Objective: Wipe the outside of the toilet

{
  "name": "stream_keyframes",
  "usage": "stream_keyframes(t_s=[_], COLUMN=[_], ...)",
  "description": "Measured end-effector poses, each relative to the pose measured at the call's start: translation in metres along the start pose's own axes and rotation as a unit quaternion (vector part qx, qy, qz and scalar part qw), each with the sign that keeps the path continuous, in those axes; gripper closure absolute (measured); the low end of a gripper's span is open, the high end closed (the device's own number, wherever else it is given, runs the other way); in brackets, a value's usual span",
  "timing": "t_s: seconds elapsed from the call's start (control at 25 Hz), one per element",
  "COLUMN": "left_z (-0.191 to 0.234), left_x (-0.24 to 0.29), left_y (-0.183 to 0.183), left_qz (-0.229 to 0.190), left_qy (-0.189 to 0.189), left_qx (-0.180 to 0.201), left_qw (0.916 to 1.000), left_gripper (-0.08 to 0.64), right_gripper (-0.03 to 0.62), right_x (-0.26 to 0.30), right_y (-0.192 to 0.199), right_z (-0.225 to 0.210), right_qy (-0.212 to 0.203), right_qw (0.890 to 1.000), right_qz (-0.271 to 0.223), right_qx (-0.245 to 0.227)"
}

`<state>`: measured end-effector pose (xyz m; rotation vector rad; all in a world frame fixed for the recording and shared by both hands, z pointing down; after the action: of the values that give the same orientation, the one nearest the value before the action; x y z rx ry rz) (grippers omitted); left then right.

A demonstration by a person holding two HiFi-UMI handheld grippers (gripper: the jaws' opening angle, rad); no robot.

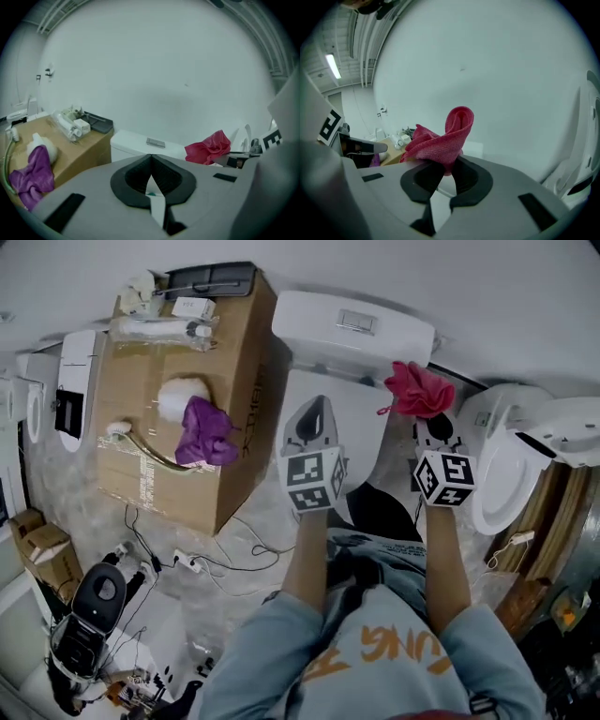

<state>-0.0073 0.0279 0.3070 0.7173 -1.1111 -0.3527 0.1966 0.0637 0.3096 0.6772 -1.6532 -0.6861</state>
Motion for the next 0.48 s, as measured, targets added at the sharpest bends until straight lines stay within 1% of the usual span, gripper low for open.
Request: stream_keyframes(t_s=[0.08, 0.16, 0.32, 0.48], left_z=[0.006, 0.009, 0.006, 0.002], left_x=[-0.021, -0.039, -0.073, -0.106], left_y=[-0.021, -0.043, -0.082, -0.118], left_qz=[-0.030, -0.060, -0.108, -0.150], left_qy=[-0.018, -0.030, -0.044, -0.055], left_qx=[-0.016, -0.023, -0.011, 0.010], left_qw=[0.9993, 0.9975, 0.9931, 0.9872], left_gripper=[0.536, 0.537, 0.536, 0.536], right_gripper=[0.529, 0.529, 0.529, 0.529], right_x=[-0.007, -0.013, -0.032, -0.052], right_y=[-0.025, -0.050, -0.092, -0.127], right_z=[0.013, 0.024, 0.042, 0.054], right_qy=[-0.011, -0.020, -0.034, -0.048], right_qw=[1.000, 0.999, 0.995, 0.990], right_qz=[-0.022, -0.045, -0.087, -0.125], right_qx=[-0.004, -0.012, -0.027, -0.041])
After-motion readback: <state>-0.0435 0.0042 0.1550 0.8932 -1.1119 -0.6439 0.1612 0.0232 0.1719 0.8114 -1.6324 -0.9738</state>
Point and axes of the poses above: the fingertips, and each gripper's own axes: x forward along the fingers, z to its left, y out of its underside, the point moved 3 cm from there along -x, backward along the fingers, and after that the axes turned 14 degrees about z, right-handed, at the moved point
